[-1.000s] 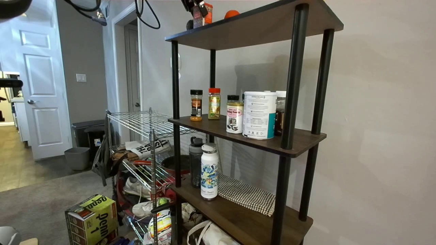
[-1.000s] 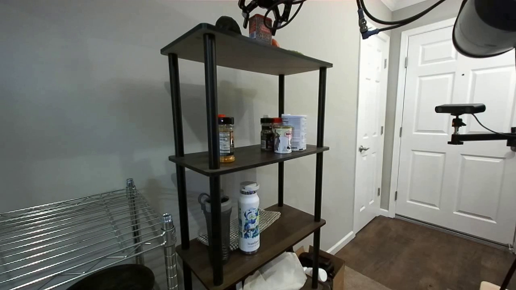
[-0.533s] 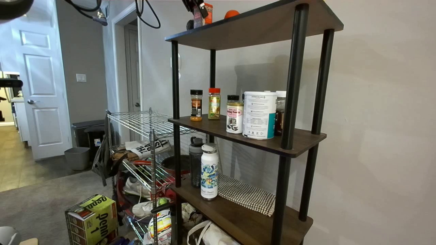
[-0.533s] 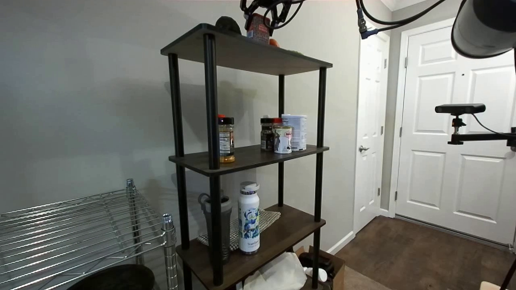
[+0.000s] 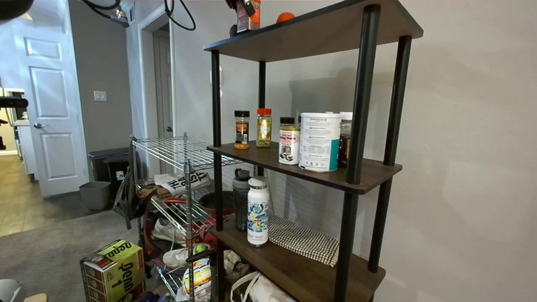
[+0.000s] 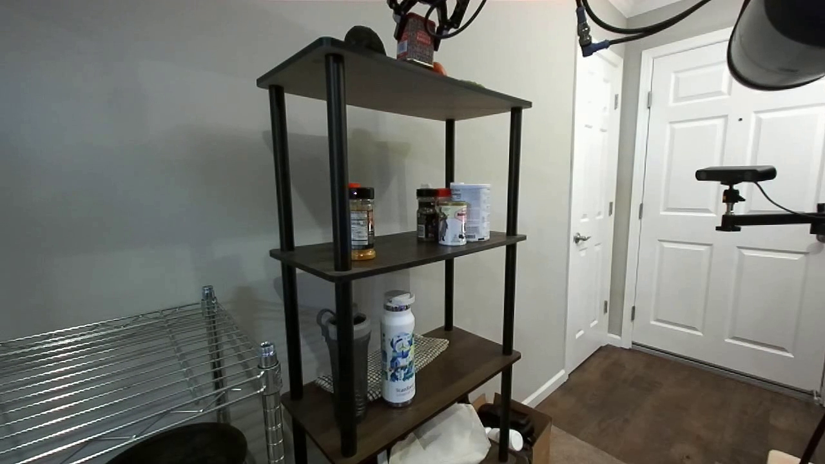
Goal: Shift the container with the lid to the bottom shelf
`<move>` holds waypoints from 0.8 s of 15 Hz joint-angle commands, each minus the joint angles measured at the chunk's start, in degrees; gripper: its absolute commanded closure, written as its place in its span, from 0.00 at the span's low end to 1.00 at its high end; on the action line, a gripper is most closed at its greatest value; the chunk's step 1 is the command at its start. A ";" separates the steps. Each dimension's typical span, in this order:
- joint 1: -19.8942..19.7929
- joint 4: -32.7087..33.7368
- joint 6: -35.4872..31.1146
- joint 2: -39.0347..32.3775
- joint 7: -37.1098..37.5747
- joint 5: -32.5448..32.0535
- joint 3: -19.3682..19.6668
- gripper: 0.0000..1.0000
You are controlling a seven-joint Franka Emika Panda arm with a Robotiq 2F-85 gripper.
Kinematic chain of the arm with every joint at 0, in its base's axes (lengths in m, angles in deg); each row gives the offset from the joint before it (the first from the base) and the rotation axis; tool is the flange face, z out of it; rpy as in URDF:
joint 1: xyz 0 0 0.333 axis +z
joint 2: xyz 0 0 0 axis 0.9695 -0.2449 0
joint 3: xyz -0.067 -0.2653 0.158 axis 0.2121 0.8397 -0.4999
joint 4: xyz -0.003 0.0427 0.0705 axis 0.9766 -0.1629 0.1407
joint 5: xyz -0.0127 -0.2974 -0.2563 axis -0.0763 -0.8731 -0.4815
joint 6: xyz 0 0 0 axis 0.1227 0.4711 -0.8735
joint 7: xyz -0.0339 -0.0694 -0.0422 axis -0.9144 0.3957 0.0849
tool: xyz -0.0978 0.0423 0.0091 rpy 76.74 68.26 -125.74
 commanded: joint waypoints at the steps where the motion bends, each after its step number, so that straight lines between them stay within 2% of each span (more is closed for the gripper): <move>1: -0.59 -4.15 -0.76 4.49 1.11 0.69 0.14 0.48; 7: -1.98 -10.66 -1.56 10.91 -0.26 3.11 1.17 0.48; 12: -2.95 -20.87 -3.02 18.11 -3.44 6.51 3.82 0.48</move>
